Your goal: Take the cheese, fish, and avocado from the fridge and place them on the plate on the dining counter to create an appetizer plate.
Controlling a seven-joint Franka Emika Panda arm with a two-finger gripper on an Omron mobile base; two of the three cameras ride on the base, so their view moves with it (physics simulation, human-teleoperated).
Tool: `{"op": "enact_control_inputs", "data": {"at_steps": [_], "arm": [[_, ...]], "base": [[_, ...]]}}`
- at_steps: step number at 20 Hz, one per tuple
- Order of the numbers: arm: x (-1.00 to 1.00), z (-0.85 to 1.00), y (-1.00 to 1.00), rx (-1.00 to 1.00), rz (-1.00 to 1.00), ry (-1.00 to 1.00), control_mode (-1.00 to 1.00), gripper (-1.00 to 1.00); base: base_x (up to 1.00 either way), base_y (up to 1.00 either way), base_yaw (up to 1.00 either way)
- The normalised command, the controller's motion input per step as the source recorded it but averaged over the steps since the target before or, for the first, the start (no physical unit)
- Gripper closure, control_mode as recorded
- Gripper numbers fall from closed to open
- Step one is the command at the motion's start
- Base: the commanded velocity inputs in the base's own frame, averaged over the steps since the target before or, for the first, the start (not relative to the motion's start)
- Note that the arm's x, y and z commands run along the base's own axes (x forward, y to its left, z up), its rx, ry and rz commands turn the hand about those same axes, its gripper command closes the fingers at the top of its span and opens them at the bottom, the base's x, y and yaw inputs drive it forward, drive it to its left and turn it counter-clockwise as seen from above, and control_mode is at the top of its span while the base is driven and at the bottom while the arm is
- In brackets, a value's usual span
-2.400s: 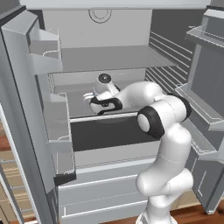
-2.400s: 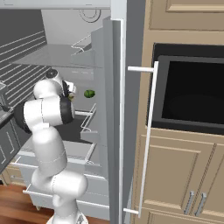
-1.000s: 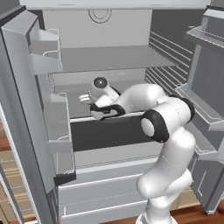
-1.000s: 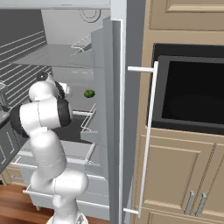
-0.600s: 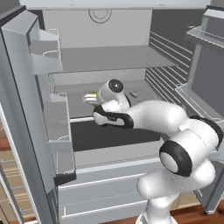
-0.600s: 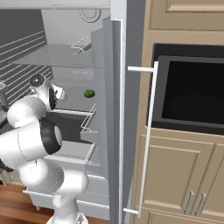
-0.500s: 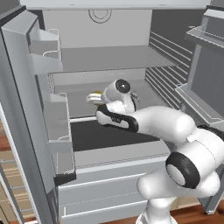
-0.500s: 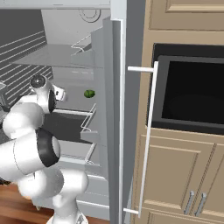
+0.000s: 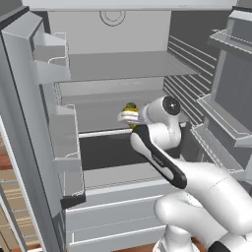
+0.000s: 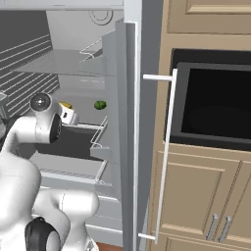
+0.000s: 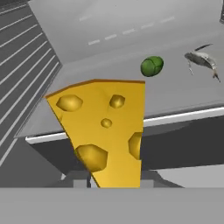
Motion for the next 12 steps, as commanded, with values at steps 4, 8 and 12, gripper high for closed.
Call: {"op": "enact_control_inputs", "data": {"at_steps": [4,8,12], "arm": [[-0.67,0.01,-0.02,-0.02,-0.05,0.12,-1.0,1.0],[-0.36,0.0,0.0,-0.06,-0.05,0.17,-1.0,1.0],[-0.06,0.0,0.0,-0.07,-0.04,0.17,-1.0,1.0]], "base": [[0.0,0.0,0.0],[0.0,0.0,0.0],[0.0,0.0,0.0]]}}
